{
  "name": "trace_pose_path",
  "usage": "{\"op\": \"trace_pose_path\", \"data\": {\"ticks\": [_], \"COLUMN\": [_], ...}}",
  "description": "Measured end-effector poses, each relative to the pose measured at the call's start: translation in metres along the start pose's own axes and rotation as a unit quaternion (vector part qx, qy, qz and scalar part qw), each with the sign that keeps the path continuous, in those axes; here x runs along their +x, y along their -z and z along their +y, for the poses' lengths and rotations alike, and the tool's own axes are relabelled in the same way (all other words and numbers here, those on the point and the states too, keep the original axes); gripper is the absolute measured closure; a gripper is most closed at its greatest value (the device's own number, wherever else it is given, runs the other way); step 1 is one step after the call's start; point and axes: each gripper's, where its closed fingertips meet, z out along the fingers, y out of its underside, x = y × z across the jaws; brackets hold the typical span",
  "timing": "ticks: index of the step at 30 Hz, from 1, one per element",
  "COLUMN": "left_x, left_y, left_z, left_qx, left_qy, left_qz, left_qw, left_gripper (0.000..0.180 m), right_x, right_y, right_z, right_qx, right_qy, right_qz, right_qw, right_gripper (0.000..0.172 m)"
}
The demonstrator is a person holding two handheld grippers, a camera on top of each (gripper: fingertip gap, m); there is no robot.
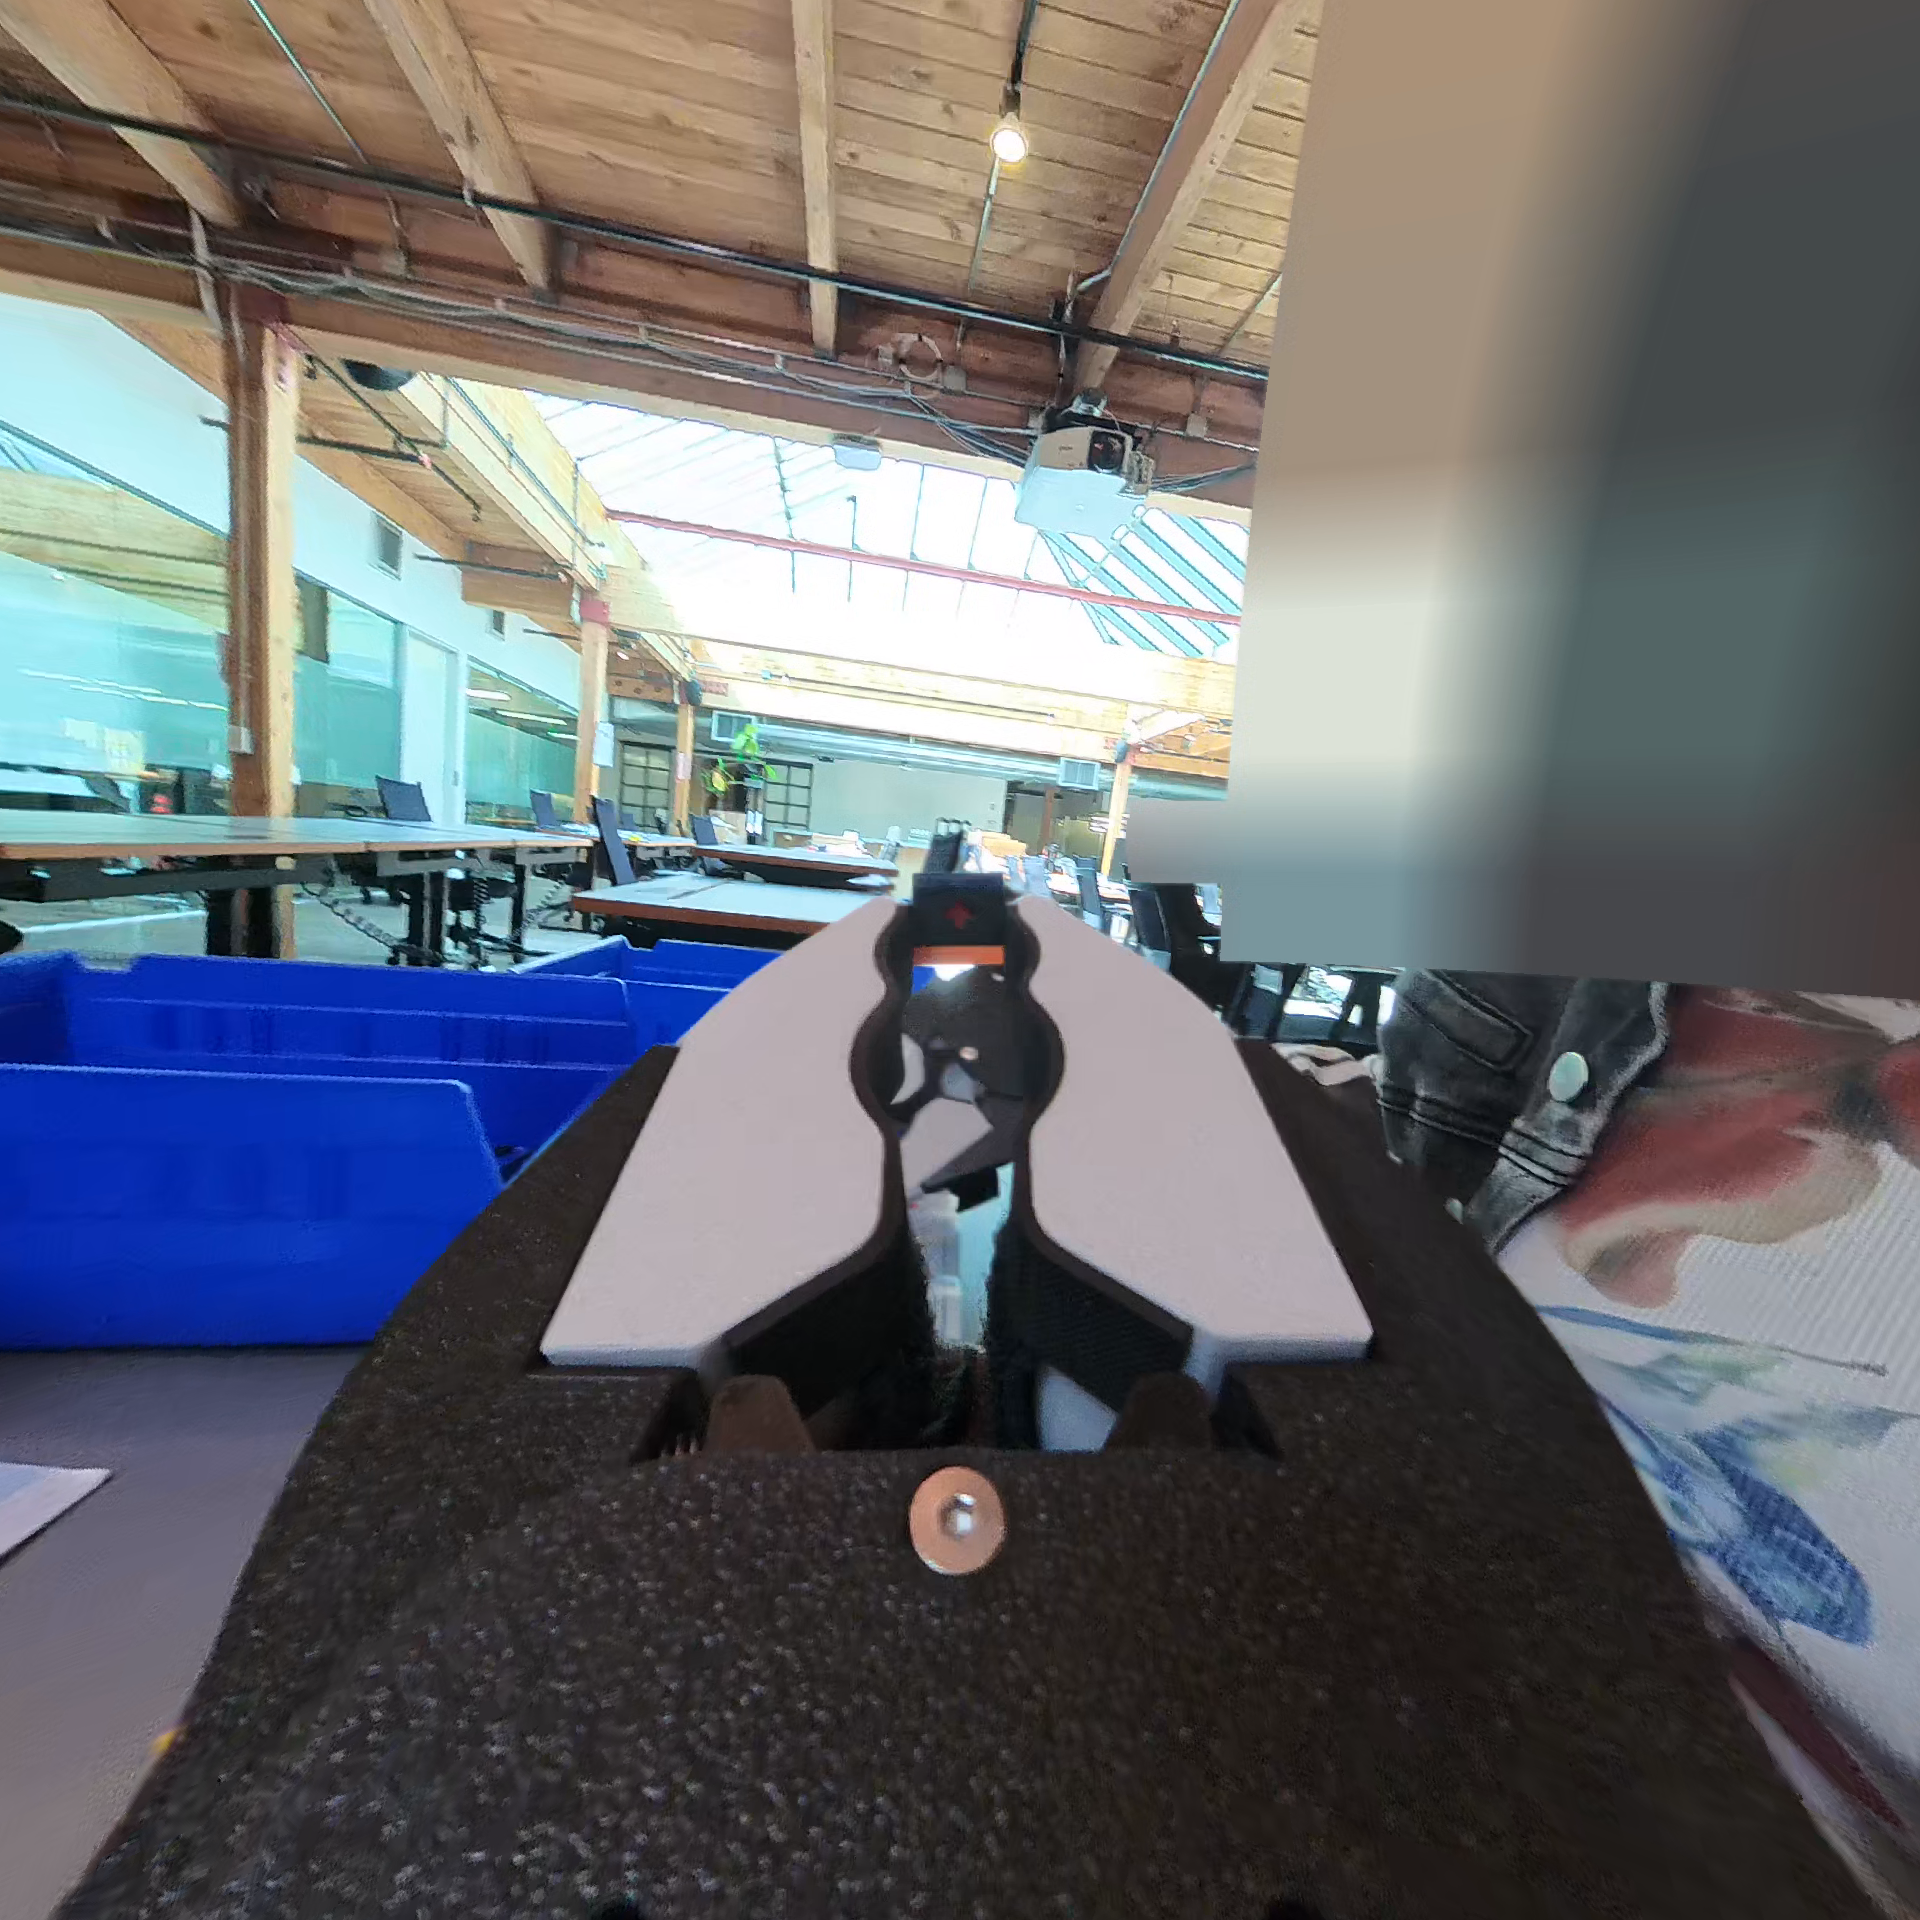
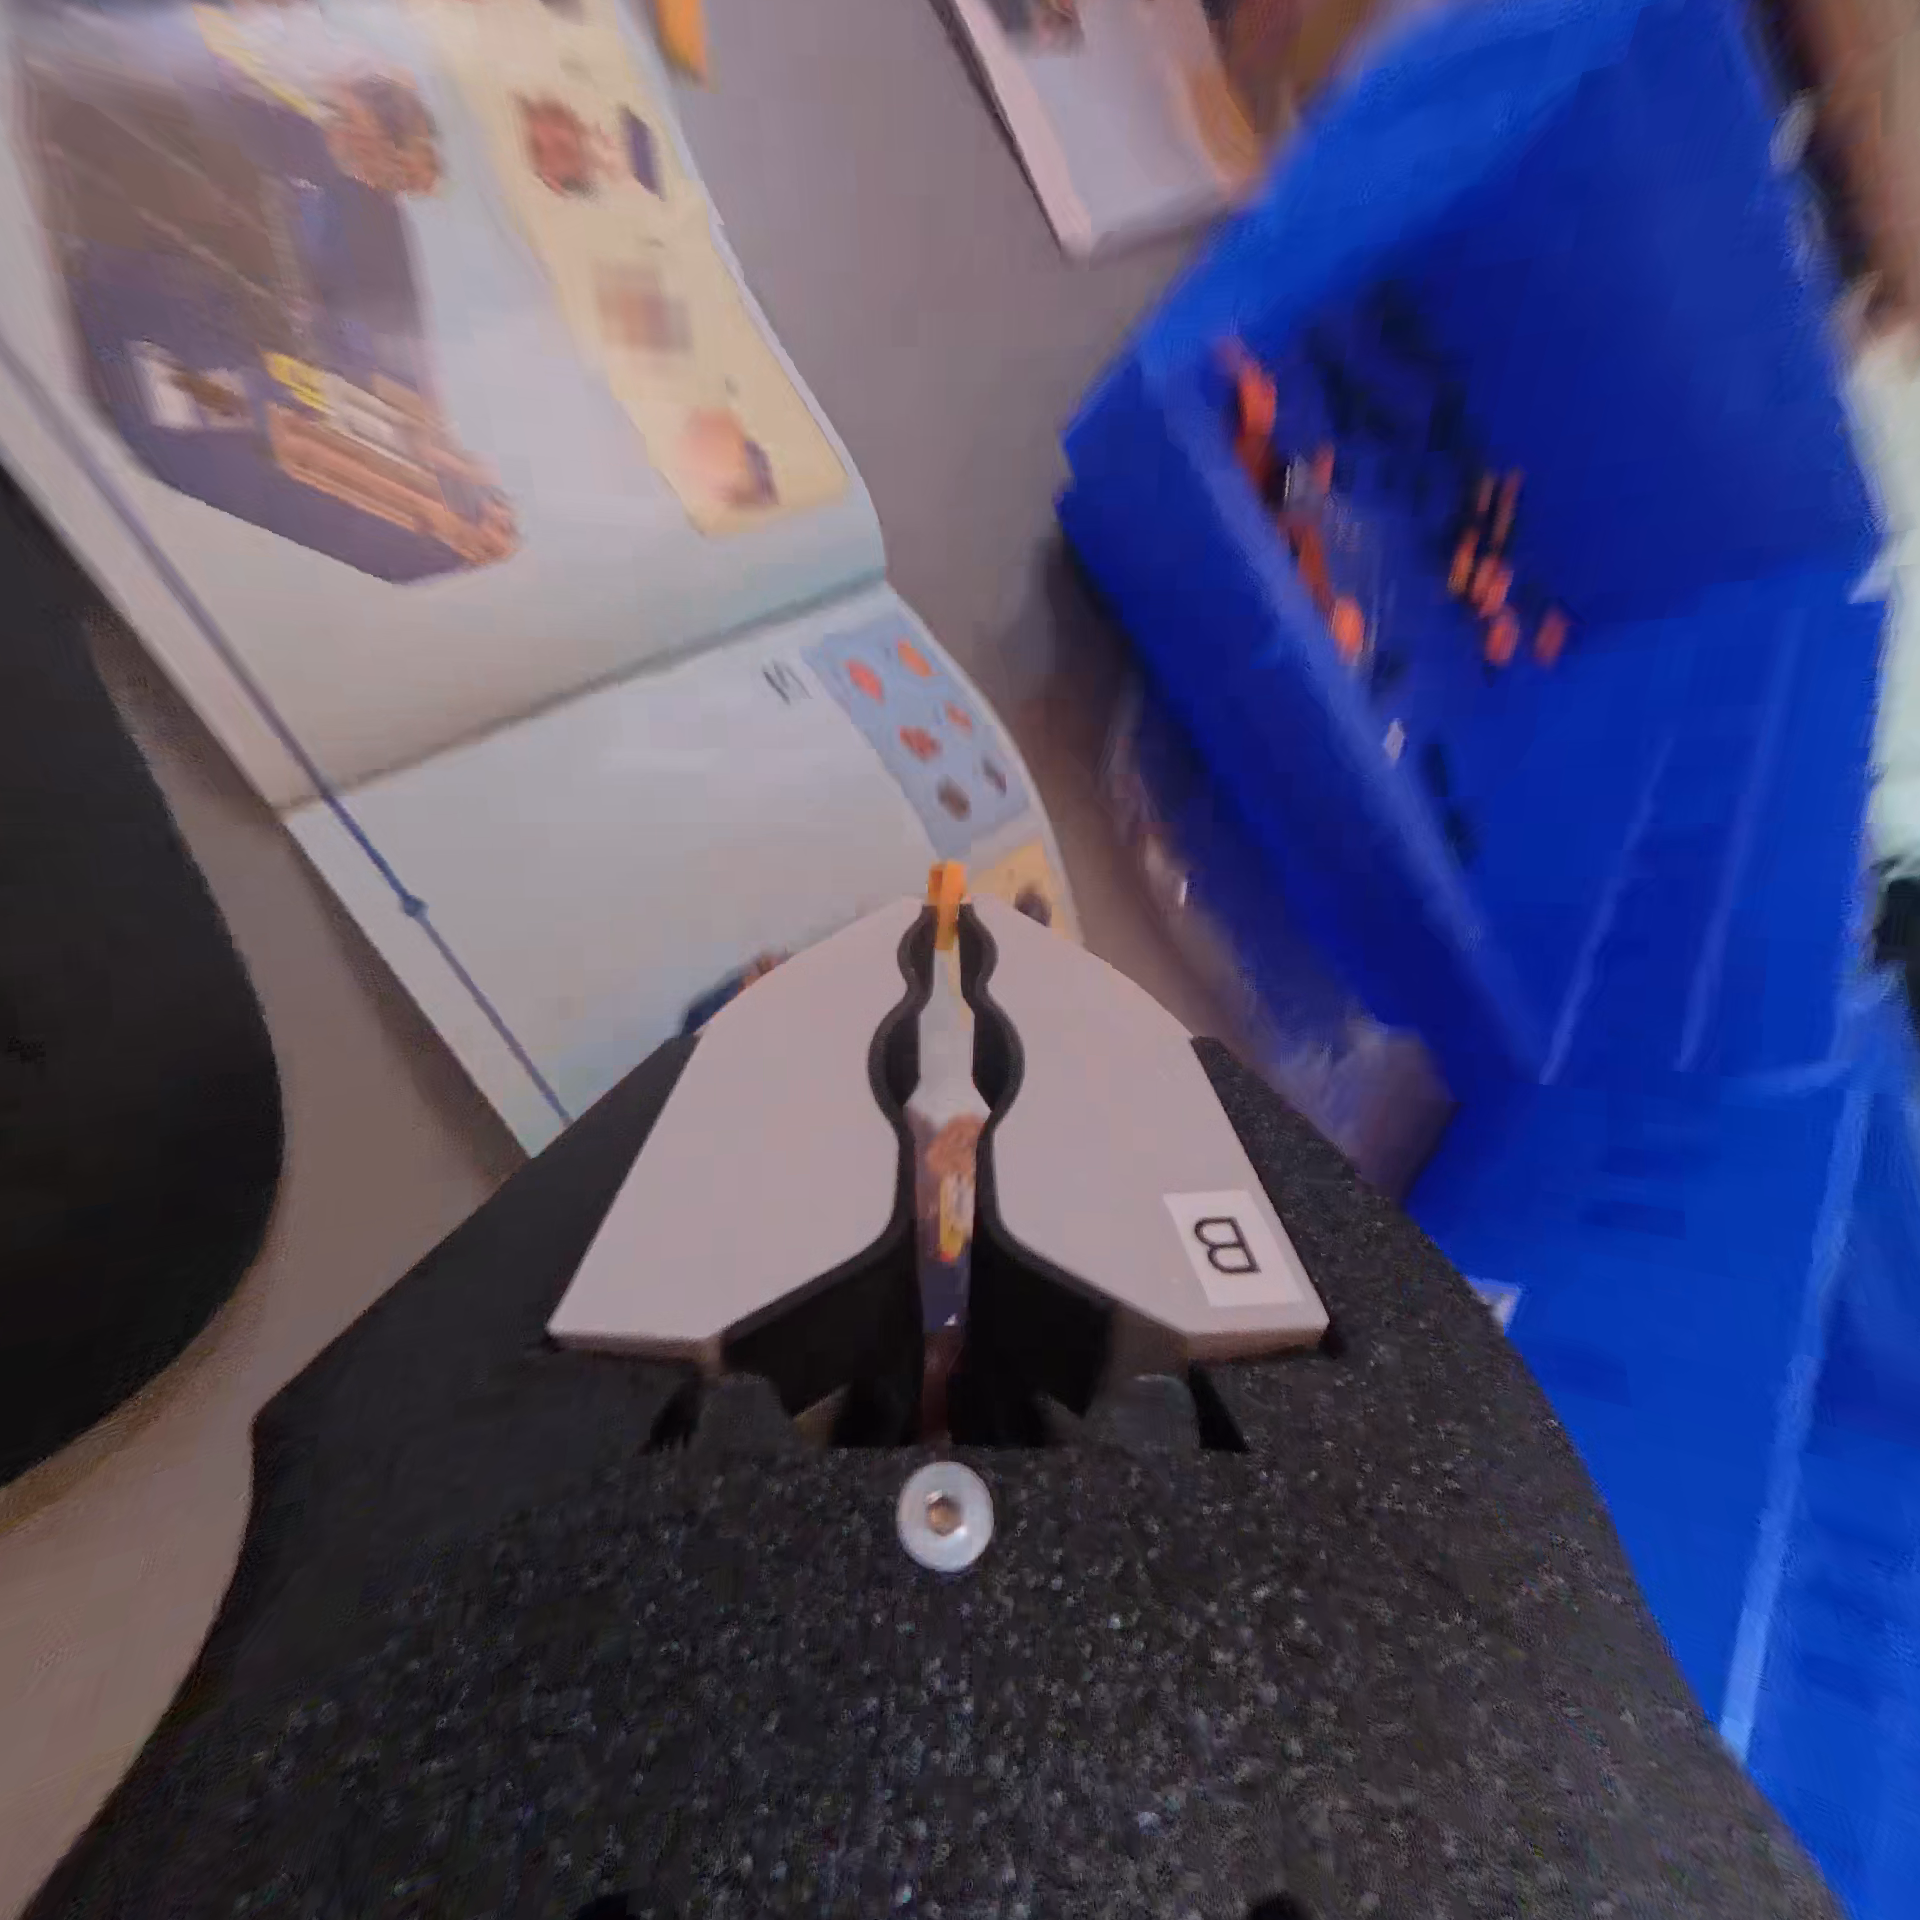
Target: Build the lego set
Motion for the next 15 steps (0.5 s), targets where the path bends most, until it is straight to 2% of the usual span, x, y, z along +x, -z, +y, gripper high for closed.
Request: {"op": "trace_pose_path", "data": {"ticks": [3,7,11,15], "left_x": [-0.006,-0.025,-0.04,-0.04], "left_y": [0.01,0.033,0.052,0.052], "left_z": [-0.017,-0.043,-0.057,-0.057], "left_qx": [0.023,0.058,0.085,0.089], "left_qy": [-0.025,-0.06,-0.056,-0.042], "left_qz": [-0.029,-0.106,-0.156,-0.151], "left_qw": [0.999,0.991,0.982,0.984], "left_gripper": [0.165,0.165,0.165,0.165], "right_x": [-0.012,-0.05,-0.078,-0.092], "right_y": [0.001,-0.011,-0.036,-0.044], "right_z": [-0.046,-0.097,-0.108,-0.099], "right_qx": [0.06,0.128,0.106,0.061], "right_qy": [0.112,0.226,0.321,0.341], "right_qz": [0.021,0.01,-0.005,-0.053], "right_qw": [0.992,0.966,0.941,0.937], "right_gripper": [0.168,0.168,0.168,0.167]}}
